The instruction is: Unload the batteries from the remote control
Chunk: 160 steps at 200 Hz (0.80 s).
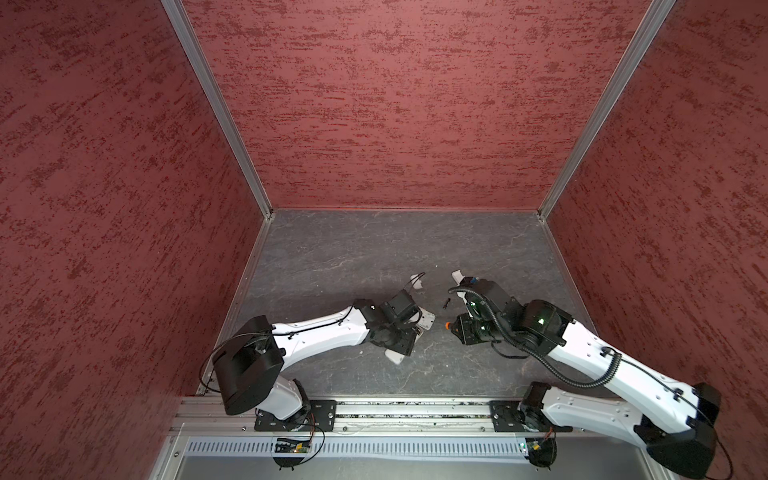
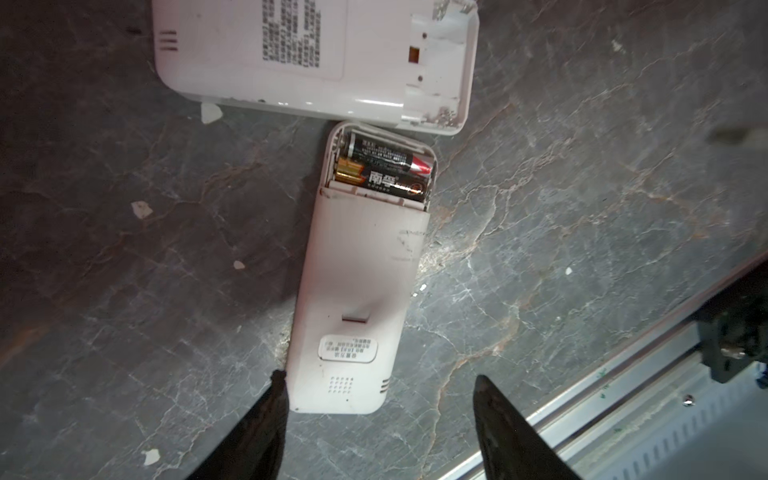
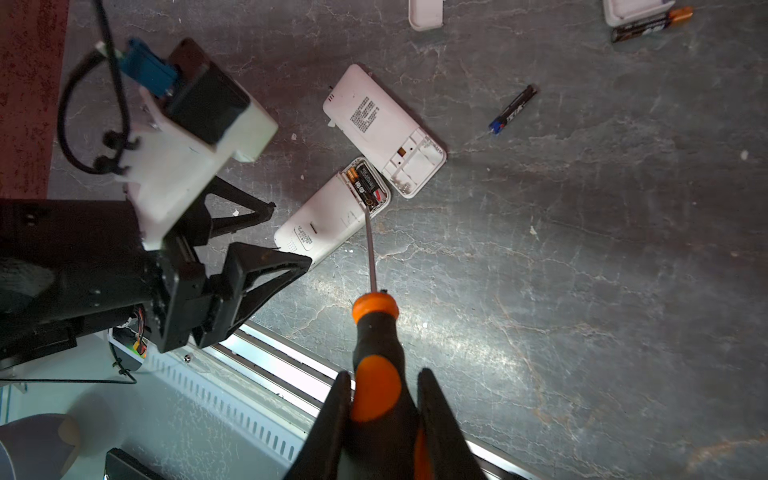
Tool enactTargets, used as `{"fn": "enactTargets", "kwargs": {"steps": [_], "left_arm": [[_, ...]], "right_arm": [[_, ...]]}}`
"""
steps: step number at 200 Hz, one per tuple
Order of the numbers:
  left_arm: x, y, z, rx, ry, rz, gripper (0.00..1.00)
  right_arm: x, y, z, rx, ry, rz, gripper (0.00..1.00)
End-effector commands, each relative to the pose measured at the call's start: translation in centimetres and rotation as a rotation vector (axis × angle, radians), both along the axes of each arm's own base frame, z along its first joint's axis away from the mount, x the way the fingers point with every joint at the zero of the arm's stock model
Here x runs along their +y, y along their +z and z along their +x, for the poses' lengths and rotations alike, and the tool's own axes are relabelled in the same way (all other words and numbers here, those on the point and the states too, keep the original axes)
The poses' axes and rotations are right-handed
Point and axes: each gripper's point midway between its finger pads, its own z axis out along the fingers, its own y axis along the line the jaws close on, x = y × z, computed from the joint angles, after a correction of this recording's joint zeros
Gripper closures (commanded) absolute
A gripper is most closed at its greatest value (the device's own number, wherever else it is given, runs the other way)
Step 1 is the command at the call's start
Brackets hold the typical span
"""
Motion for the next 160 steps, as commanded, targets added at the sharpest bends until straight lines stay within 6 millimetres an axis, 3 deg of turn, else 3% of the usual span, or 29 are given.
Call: {"fn": "enactTargets", "kwargs": {"steps": [1,84,160], "left_arm": [[0.5,-0.8,0.7,-0.082,-0.03,0.082,0.3],[1.0,-5.0,-0.2,-0.072,-0.071,0.142,0.34],[1.1,-6.3,-1.4,-0.038,-0.112,0.13,0.41]], "right_arm": [[0.4,-0.2,0.1,-0.001,0.001,0.016,1.0],[2.0,-2.2,0.3,0.031,0.037,0.027,1.0],[2.8,-4.1,0.6,0.05,0.06,0.013,1.0]]}}
